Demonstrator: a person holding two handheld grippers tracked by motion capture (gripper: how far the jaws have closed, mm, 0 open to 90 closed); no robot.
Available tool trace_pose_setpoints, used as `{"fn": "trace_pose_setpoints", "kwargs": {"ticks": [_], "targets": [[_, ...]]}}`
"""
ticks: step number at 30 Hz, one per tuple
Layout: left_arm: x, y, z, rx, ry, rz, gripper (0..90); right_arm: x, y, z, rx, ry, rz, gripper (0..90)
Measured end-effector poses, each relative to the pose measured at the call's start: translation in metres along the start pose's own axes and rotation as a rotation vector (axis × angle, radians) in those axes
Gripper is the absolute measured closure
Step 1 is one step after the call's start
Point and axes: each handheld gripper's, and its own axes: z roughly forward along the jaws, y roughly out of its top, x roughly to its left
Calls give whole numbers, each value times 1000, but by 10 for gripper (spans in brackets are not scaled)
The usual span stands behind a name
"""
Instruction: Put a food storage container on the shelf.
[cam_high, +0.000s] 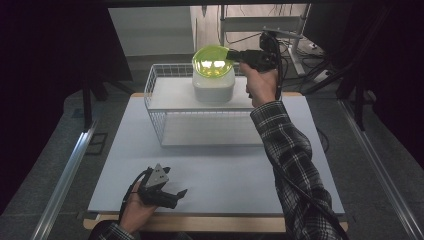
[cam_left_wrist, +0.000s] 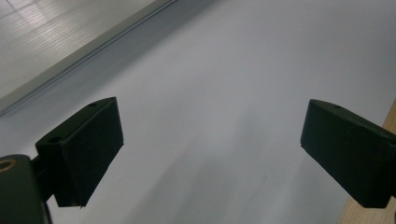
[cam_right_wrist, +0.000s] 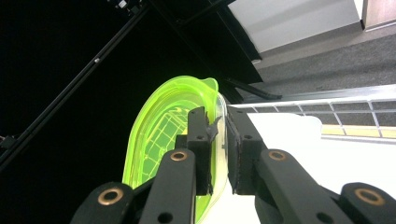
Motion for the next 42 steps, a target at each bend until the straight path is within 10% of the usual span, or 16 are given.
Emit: {"fn": "trace_pose_setpoints", "kwargs": {"ticks": [22,42], "targets": [[-1,0,0,-1,-1,3,55,-3,-1,6,-23,-76,-57,703],[-1,0,0,5,1,5,55,-6,-7,-11,5,-29,-157,234]]}}
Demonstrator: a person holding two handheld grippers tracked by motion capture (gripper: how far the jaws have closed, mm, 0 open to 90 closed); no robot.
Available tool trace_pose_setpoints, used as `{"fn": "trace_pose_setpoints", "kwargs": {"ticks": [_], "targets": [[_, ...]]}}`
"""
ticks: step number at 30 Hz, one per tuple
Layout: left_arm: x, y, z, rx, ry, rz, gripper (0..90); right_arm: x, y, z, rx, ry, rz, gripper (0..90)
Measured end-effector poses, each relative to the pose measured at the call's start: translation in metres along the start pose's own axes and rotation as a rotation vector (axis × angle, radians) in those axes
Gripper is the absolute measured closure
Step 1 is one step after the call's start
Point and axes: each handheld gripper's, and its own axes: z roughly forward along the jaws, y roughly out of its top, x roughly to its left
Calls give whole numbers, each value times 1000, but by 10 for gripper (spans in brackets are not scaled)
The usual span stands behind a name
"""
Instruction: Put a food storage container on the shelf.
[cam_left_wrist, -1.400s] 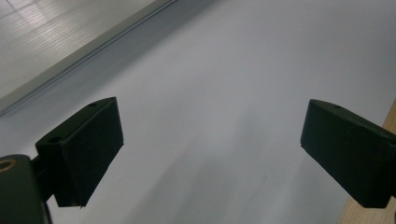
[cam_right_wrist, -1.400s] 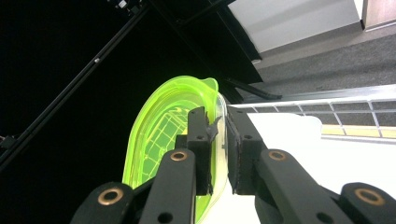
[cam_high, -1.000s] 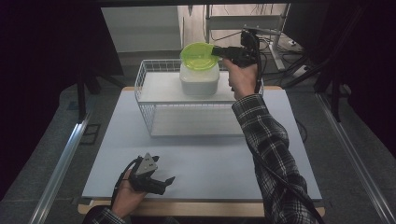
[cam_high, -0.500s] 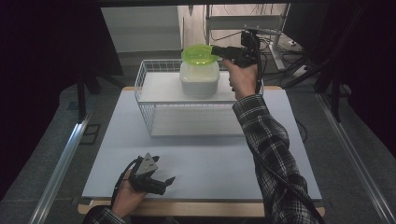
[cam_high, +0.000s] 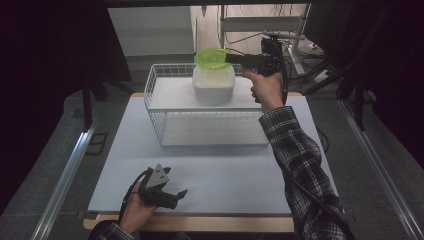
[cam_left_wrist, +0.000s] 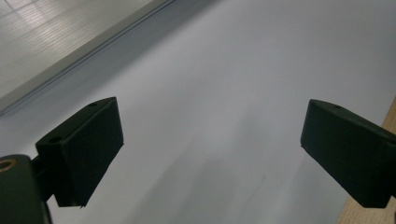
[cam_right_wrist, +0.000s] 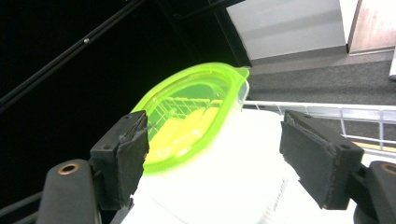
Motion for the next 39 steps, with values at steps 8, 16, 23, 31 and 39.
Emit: {"fn": "trace_pose_setpoints", "kwargs": {"ticks": [8,16,23,31,39], "targets": [[0,0,1,1,0,-1,55,0,-13,-11,29,1,-84,208],[1,0,0,-4,-4,-10,55,7,-31,-19,52,-20,-179,191],[1,0,0,-5,-3,-13,55,13,-51,-22,67,-15,-244,170],[1,0,0,-11,-3,-18,54,15,-74,-26,91,6,-287,145],[1,0,0,-8,-2,-16,52,14,-96,-33,113,20,-331,119]]}}
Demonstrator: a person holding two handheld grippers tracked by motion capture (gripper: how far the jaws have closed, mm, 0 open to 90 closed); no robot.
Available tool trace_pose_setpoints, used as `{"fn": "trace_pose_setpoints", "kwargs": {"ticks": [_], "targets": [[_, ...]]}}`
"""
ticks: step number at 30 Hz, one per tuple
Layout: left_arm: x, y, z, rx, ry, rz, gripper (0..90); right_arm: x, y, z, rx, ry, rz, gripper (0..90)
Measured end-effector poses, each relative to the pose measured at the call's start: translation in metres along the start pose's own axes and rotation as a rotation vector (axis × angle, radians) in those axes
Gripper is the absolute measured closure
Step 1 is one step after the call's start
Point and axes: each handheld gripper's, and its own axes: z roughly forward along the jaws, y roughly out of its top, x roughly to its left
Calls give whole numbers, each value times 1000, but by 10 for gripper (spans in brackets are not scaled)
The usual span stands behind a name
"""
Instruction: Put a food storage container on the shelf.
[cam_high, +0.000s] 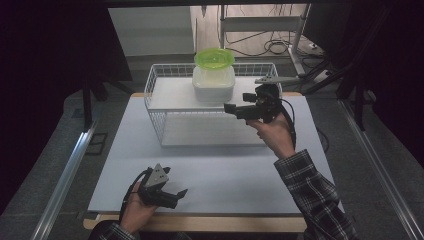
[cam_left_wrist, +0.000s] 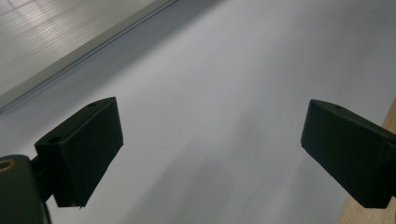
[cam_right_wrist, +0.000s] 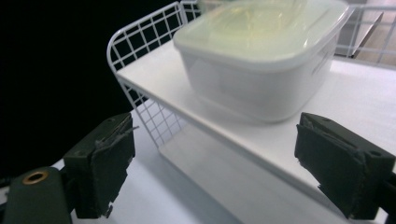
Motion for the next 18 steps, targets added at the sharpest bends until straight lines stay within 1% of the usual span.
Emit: {"fn": "trace_pose_setpoints", "kwargs": {"ticks": [7,11,15,18], "targets": [[0,0,0,4,1,3,52,4,-24,-5,18,5,-25,78],[-1,0,0,4,2,1,51,5,-37,-7,28,-6,-46,59],[0,0,0,3,3,0,51,5,-52,-8,47,-26,-81,45],[0,0,0,6,3,2,51,5,-62,-9,49,-32,-91,40]]}}
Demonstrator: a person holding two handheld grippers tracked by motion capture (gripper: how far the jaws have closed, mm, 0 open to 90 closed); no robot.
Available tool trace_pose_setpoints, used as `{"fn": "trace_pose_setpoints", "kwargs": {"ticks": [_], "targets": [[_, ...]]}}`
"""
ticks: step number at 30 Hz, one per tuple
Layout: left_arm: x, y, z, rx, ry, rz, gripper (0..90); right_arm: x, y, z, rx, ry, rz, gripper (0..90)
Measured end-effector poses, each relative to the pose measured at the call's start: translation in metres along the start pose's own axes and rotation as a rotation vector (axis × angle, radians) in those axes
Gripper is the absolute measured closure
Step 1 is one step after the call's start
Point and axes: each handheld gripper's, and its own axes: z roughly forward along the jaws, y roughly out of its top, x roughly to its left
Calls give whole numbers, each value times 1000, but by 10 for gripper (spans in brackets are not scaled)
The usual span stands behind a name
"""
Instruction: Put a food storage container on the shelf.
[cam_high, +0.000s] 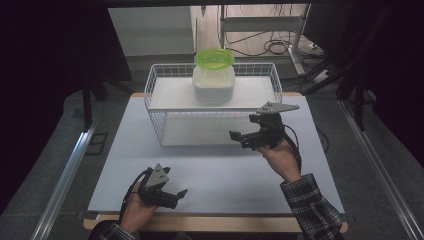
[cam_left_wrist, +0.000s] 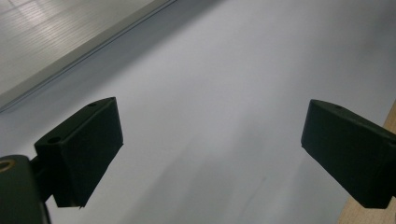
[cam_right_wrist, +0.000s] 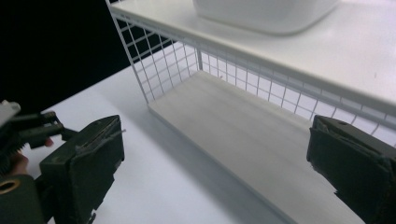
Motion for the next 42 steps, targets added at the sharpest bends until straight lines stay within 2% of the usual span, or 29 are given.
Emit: {"fn": "trace_pose_setpoints", "kwargs": {"ticks": [5,13,17,24,42], "targets": [[0,0,0,3,-1,1,51,-1,-18,-1,6,-19,-12,23],[-1,0,1,7,1,6,51,-6,-45,-4,11,-27,14,15],[0,0,1,4,1,-2,51,-8,-53,-6,22,-51,0,15],[2,-1,0,-1,-1,-9,46,-10,-71,-7,33,-59,3,16],[1,-2,2,7,-2,-4,44,-10,-118,-13,52,-129,4,17]]}}
